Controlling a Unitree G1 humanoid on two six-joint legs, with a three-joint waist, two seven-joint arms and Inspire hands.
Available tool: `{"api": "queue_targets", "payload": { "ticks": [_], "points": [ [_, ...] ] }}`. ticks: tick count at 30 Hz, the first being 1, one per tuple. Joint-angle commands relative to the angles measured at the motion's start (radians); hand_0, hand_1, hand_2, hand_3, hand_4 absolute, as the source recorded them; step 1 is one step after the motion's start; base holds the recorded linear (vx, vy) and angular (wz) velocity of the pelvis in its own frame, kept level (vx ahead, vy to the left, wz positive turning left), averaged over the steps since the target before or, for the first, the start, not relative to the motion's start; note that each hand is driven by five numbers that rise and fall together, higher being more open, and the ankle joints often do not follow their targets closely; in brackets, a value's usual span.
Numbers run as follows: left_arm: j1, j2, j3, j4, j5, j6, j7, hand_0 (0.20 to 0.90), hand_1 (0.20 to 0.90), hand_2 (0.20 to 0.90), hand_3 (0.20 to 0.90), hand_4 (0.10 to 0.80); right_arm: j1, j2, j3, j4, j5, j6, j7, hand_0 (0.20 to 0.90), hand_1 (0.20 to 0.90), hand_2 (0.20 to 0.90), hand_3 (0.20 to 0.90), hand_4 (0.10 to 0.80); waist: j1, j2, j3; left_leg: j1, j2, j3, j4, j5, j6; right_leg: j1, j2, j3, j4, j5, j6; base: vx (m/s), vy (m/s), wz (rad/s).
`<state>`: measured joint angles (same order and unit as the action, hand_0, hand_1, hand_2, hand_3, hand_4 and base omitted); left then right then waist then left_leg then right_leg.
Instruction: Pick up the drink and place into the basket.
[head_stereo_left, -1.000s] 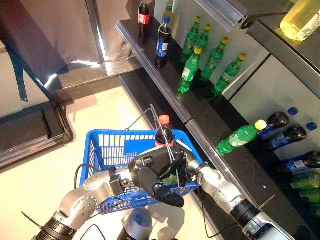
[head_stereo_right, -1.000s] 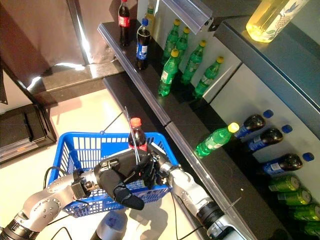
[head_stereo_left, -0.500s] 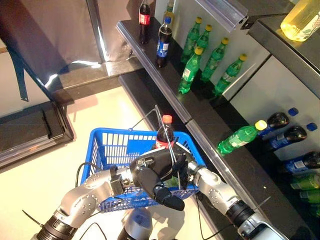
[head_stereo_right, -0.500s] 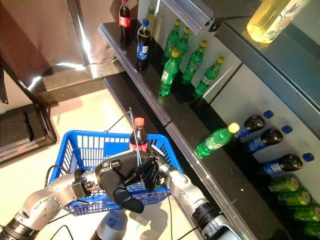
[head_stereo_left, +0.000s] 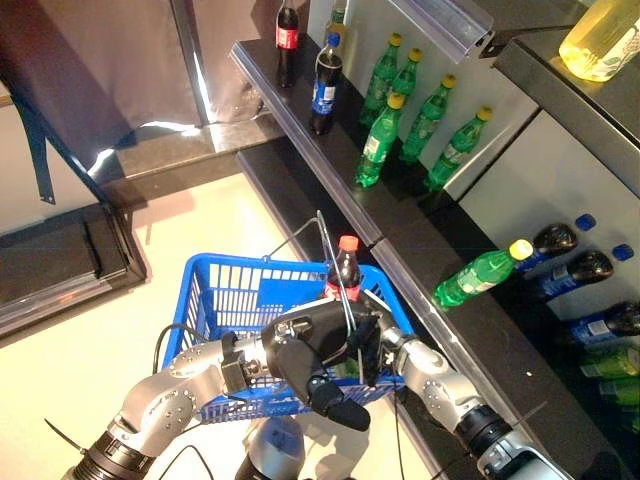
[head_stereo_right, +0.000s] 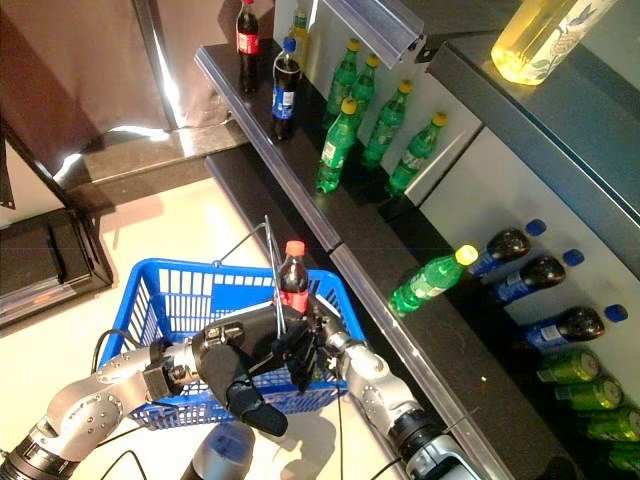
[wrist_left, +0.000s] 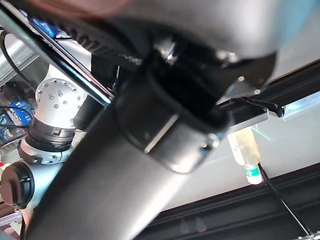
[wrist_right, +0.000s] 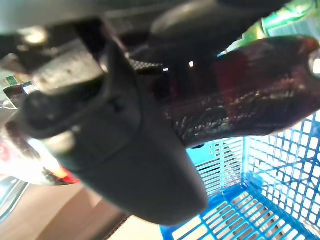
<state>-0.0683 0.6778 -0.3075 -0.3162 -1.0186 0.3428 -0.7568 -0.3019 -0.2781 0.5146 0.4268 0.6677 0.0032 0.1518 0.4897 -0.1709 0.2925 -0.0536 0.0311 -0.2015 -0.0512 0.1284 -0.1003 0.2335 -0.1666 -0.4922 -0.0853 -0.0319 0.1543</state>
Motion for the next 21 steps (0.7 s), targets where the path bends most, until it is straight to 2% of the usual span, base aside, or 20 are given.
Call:
{"api": "queue_targets", "payload": {
  "ticks": [1, 11, 21],
  "points": [
    [-0.132, -0.209, -0.019, -0.274, -0.201, -0.149, -0.192, 0.3, 0.3, 0.3, 0.2, 0.1, -0.017, 0.007, -0.007, -0.049, -0.025, -0.111, 0.072, 0.3, 0.3, 0.3, 0.2, 0.1, 0.001, 0.029, -0.231, 0.067, 0.013, -0.019, -0.036, -0.048, 0.012, -0.044, 0.009, 0.017, 0.086, 0.036, -0.044, 0.0, 0.0, 0.0],
    [-0.14, -0.191, -0.025, -0.29, -0.212, -0.136, -0.193, 0.3, 0.3, 0.3, 0.2, 0.1, -0.123, -0.103, 0.123, -0.159, -0.196, -0.061, 0.151, 0.3, 0.3, 0.3, 0.2, 0.1, 0.016, 0.012, -0.222, 0.066, 0.008, -0.036, -0.036, -0.044, 0.009, -0.041, 0.01, 0.01, 0.085, 0.04, -0.045, 0.004, -0.008, 0.02],
    [-0.181, -0.172, -0.061, -0.301, -0.223, -0.145, -0.176, 0.3, 0.3, 0.3, 0.2, 0.1, -0.244, -0.148, 0.257, -0.226, -0.385, 0.004, 0.169, 0.3, 0.3, 0.3, 0.2, 0.1, 0.035, -0.002, -0.215, 0.067, 0.005, -0.057, -0.036, -0.042, 0.006, -0.033, 0.011, 0.003, 0.086, 0.038, -0.048, 0.001, -0.001, 0.0]
  ]
}}
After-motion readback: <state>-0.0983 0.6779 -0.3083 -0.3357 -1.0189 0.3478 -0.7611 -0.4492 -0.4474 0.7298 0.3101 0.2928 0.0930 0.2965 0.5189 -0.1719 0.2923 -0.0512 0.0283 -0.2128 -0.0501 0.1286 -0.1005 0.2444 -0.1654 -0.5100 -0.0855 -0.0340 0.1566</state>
